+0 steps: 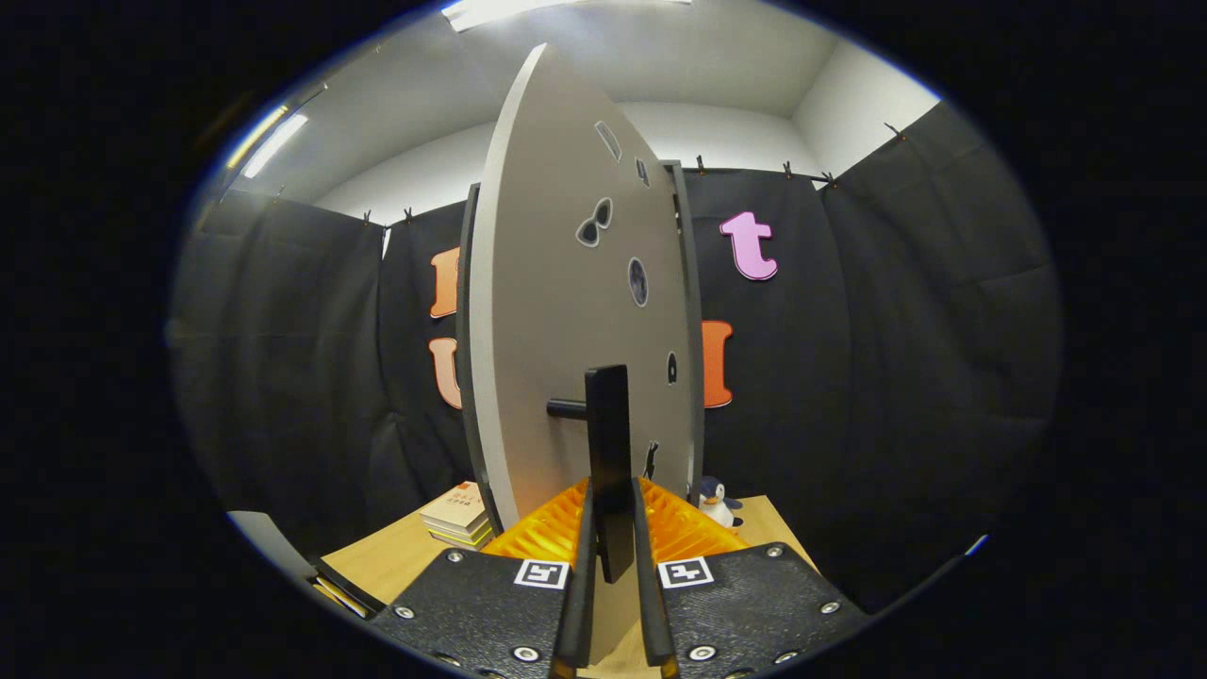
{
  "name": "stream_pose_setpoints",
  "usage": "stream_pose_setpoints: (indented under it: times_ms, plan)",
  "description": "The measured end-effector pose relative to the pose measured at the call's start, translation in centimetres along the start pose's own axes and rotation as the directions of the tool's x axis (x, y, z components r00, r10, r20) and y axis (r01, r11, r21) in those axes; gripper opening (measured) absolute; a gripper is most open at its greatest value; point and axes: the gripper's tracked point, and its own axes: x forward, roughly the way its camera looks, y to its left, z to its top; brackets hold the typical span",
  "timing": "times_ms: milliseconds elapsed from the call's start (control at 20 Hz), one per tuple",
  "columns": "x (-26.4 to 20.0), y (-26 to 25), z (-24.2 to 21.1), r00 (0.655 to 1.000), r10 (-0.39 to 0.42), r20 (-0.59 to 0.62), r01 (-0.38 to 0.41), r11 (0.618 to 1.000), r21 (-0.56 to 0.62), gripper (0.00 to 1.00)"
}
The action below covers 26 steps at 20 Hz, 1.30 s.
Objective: Open the shoe cabinet door, grab the shoes and put them into the shoe cabinet, then close the shoe cabinet door.
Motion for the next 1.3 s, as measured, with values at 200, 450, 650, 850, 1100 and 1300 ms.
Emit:
stream_pose_setpoints:
  times_ms: [200,450,650,850,1100,1300]
  plan:
    - [-0.7,-3.7,-0.2,1.0,-0.012,0.001,0.012,1.0,0.0,0.15]
    - [-0.7,-7.3,-0.3,0.999,-0.037,0.001,0.037,0.999,0.003,0.15]
    - [-0.9,-9.6,-0.2,0.999,-0.051,-0.006,0.051,0.999,0.007,0.08]
    - [-2.0,-9.0,-0.4,1.0,-0.021,-0.015,0.021,1.0,-0.007,0.08]
    - [-3.7,-8.9,0.0,0.998,-0.057,-0.007,0.057,0.998,-0.004,0.21]
    - [-5.7,-8.2,0.3,0.992,-0.126,0.002,0.126,0.992,-0.009,0.43]
